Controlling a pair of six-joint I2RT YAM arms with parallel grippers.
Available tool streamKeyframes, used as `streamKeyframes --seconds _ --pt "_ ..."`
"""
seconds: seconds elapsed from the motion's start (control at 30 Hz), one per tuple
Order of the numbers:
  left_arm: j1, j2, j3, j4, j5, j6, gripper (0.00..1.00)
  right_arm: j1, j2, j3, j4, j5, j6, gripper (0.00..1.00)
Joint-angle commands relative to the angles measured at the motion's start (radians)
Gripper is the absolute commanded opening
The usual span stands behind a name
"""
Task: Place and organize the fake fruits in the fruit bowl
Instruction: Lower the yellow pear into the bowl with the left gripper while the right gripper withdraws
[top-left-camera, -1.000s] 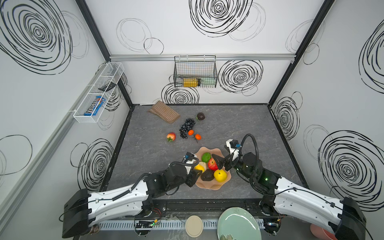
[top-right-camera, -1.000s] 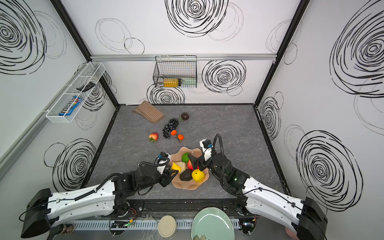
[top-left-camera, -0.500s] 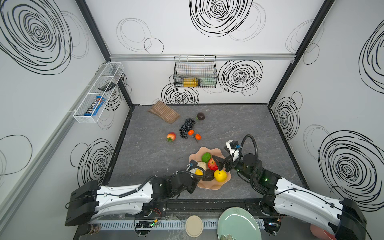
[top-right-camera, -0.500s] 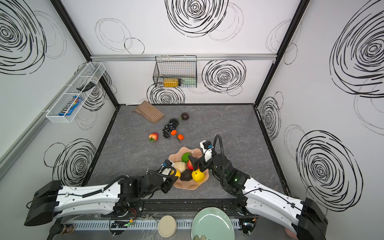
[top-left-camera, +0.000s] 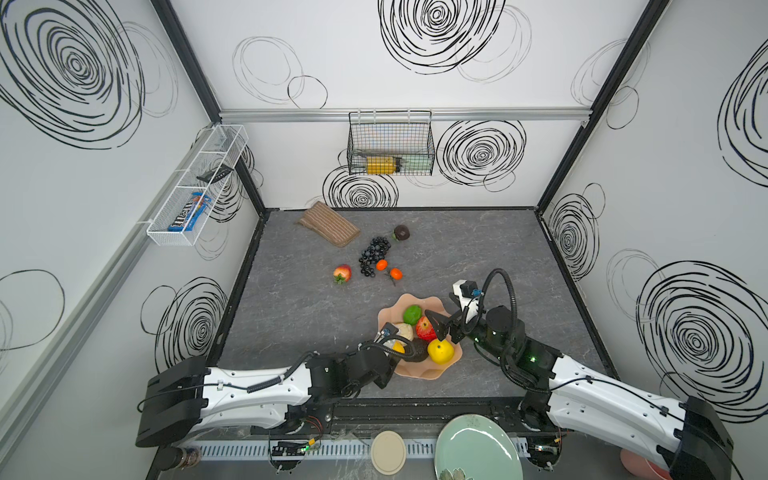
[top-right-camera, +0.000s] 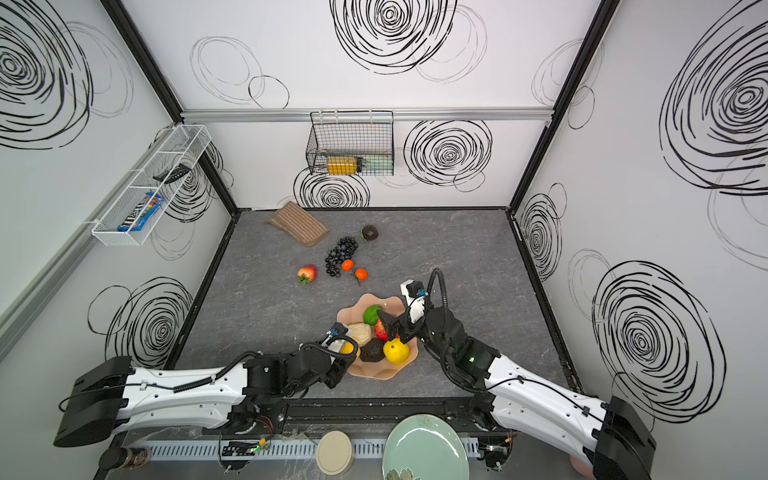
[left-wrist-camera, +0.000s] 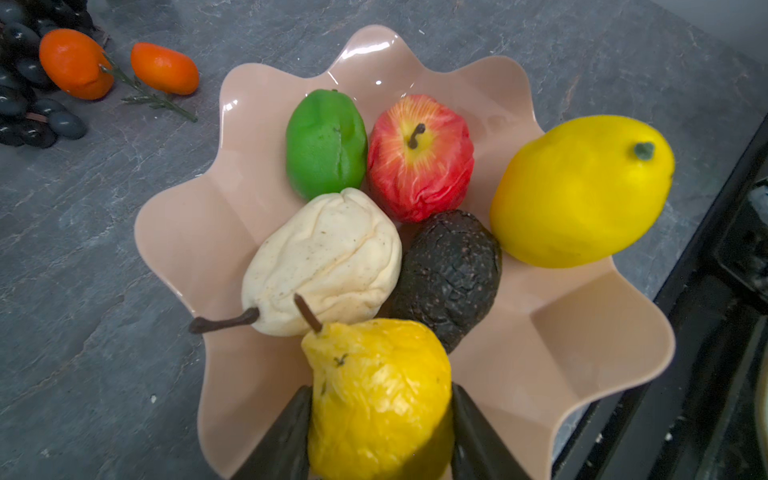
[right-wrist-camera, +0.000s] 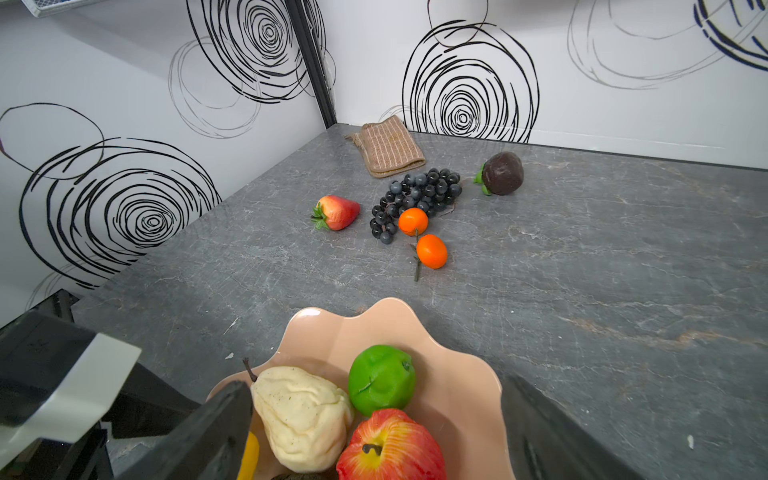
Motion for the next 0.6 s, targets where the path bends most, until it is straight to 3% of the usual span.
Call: streamKeyframes --seconds 0.0,0.57 --pt "-0.005 0.011 0.016 0.007 -0.015 0.019 0.53 -0.004 0.004 -0.009 0.025 -0.009 0.013 0.97" --pt "-0.007 0.034 0.049 0.011 -0.001 0.024 0.63 -0.014 -0.01 -0.014 0.017 -0.014 0.019 0.97"
